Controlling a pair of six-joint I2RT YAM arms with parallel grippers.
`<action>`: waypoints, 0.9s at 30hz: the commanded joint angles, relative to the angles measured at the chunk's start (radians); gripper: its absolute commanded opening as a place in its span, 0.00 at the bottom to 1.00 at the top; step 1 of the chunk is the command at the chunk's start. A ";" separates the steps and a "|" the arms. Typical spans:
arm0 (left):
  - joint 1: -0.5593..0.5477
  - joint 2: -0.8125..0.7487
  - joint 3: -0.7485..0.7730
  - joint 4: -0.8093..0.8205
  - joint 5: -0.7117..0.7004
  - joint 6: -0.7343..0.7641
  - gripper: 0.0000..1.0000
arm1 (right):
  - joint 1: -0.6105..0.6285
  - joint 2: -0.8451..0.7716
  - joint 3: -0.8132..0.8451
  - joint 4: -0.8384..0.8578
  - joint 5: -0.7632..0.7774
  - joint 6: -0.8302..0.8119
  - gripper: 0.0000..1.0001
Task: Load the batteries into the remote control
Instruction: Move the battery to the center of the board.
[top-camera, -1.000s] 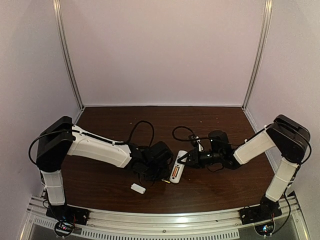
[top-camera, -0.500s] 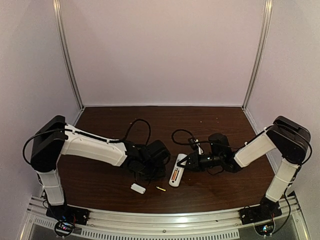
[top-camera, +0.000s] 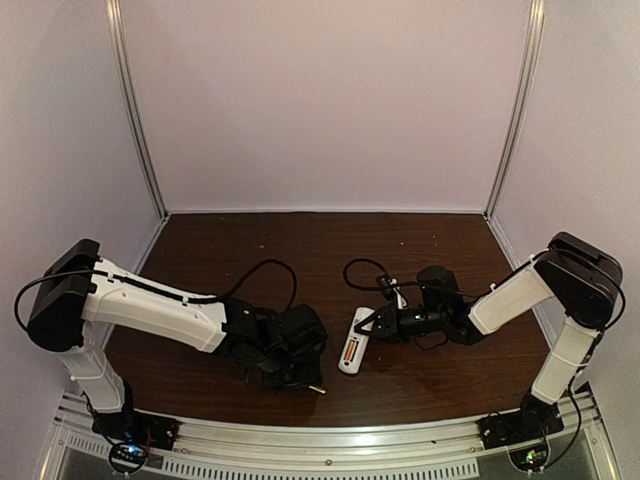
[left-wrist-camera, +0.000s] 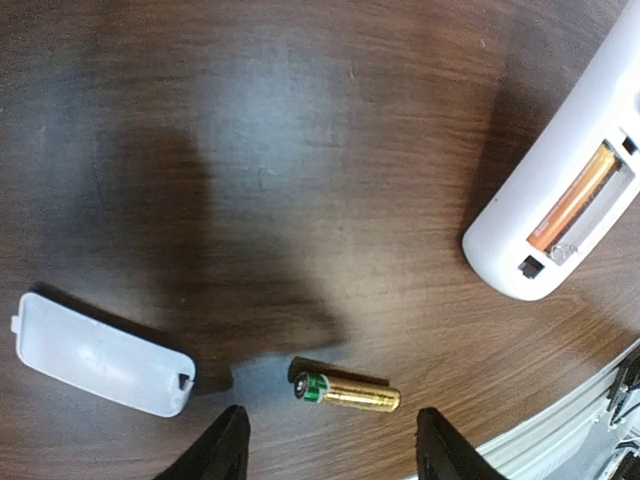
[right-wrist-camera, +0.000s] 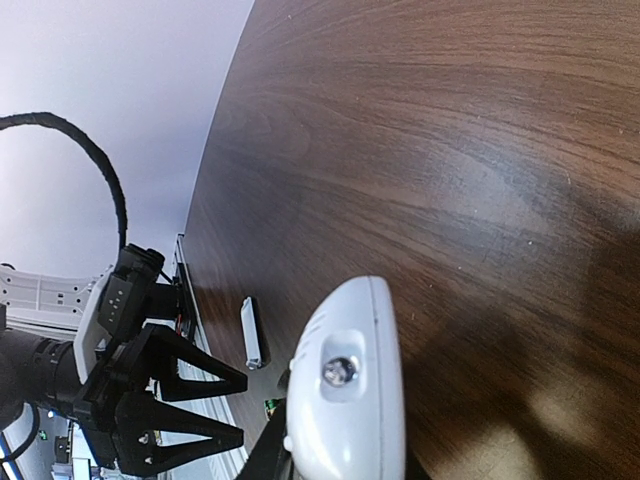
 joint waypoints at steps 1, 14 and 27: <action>0.003 0.039 -0.045 0.115 0.069 -0.013 0.59 | 0.007 -0.010 0.002 -0.019 0.007 -0.014 0.00; 0.054 0.117 -0.019 0.197 0.136 0.052 0.36 | 0.007 -0.039 -0.045 -0.034 0.005 -0.014 0.00; 0.104 0.284 0.200 -0.140 0.087 0.069 0.34 | 0.012 -0.041 -0.052 -0.025 0.017 -0.018 0.00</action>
